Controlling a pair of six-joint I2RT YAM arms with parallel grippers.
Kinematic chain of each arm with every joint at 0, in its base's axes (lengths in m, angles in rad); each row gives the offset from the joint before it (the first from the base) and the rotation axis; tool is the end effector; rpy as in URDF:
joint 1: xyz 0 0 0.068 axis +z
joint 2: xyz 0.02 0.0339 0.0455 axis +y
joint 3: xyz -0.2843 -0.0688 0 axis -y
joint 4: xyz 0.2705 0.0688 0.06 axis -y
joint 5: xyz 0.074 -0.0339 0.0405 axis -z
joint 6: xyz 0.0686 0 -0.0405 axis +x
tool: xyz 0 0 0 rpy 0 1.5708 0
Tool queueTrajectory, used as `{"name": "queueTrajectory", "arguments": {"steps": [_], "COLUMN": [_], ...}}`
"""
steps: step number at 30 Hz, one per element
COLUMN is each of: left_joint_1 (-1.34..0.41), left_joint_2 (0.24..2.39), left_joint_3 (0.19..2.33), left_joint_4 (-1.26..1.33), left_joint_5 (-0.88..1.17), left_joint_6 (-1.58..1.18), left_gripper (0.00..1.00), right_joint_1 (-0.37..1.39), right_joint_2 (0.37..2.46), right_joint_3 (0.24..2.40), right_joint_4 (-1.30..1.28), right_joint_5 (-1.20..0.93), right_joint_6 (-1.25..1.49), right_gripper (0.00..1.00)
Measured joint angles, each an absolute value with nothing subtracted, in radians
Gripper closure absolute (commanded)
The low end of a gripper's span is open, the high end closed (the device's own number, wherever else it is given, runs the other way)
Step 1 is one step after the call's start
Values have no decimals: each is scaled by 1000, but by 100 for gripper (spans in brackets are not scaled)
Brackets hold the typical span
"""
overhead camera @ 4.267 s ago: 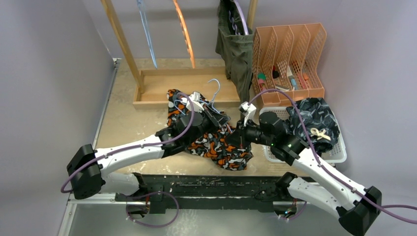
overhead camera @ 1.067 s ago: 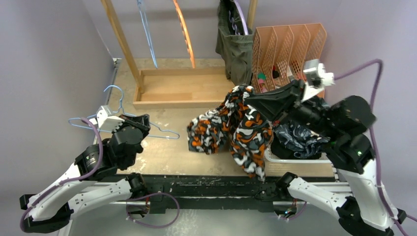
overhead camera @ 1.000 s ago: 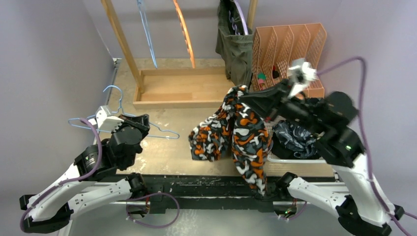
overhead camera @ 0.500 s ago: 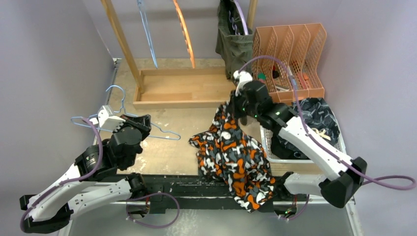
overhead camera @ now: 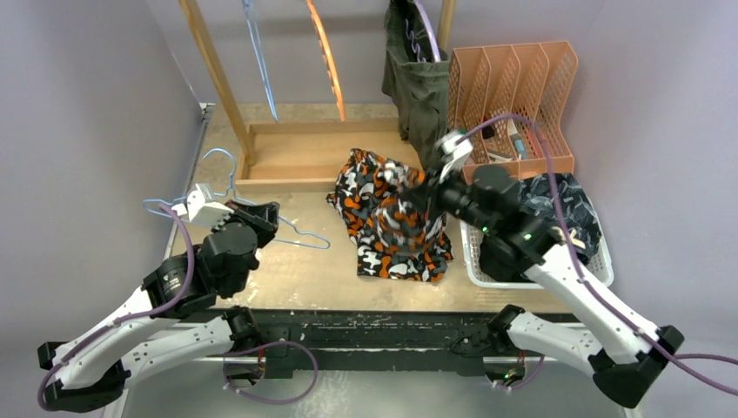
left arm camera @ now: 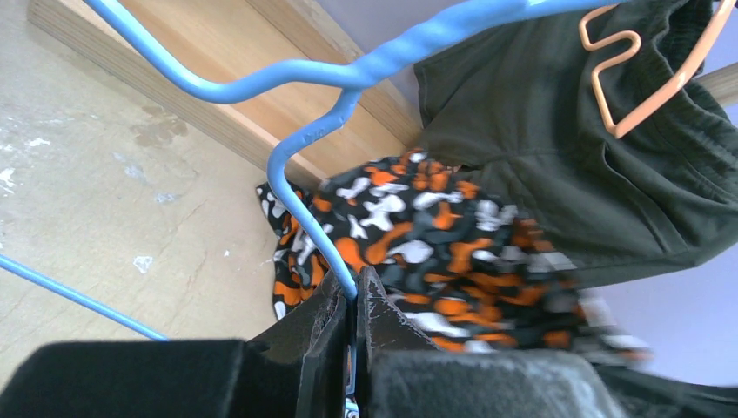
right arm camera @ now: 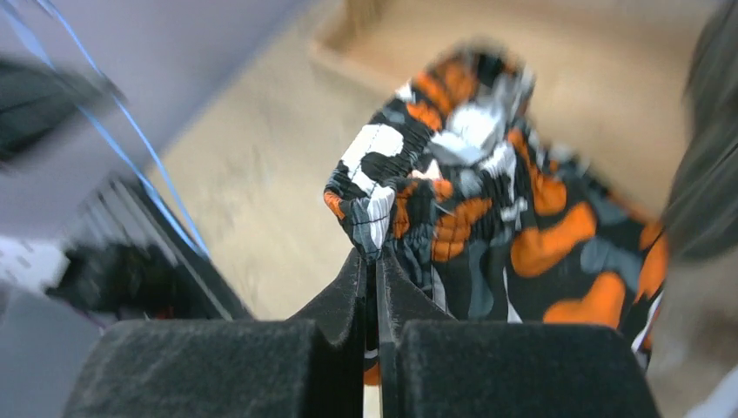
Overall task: Remove the shorts from the hanger
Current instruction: Remove the shorts from the hanger, then place the hanger on the clothes rod.
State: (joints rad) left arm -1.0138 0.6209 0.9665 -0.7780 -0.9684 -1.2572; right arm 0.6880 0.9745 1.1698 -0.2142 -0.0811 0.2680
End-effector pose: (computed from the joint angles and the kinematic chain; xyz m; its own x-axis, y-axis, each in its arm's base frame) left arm 0.1143 -0.0766 0.3797 -0.1496 -0.7793 -0.6085 -0.1844 0.6267 -0.7572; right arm 0.1945 0.1671 0.4574 -0.1982 0.1787 -0.9637 -0.6668 0.6961 0.2662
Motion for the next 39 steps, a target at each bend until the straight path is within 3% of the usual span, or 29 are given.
{"name": "queueTrajectory", "arguments": {"steps": [4,7,12,20,27,30,34,39], "left_joint_1": [-1014,-1014,-1014,-1014,-1014,-1014,-1014,-1014], "left_joint_2": [623,630,654,721,792,799,793,744], "left_joint_3": [954,933,880,820,791,791,788,786], "left_joint_4": [-742,-715,-626,-474,-343,-311,-289,-278], "left_joint_5": [-945,-921,-860,-746,-670,-642,-613,-589], "left_joint_6": [-1245,-1236,-1235,-1234,-1234,-1234,-1229,-1217], "left_gripper": [100,100,100,100,100,100,100,100], "right_joint_1": [689,689,689,689,689,689,689,689], "right_joint_2": [946,950,960,890,650,666,699,727], "right_joint_3": [881,814,844,867,910,936,924,881], "right_joint_4": [-241,-351,-386,-469,-359,-299,-256,-194], "right_joint_5": [-105,-68,-71,-50,-76,-171,-237,-345], "right_joint_6": [378,451,490,519,523,513,512,482], "right_gripper": [100,99,67,36,36,37,27,25]}}
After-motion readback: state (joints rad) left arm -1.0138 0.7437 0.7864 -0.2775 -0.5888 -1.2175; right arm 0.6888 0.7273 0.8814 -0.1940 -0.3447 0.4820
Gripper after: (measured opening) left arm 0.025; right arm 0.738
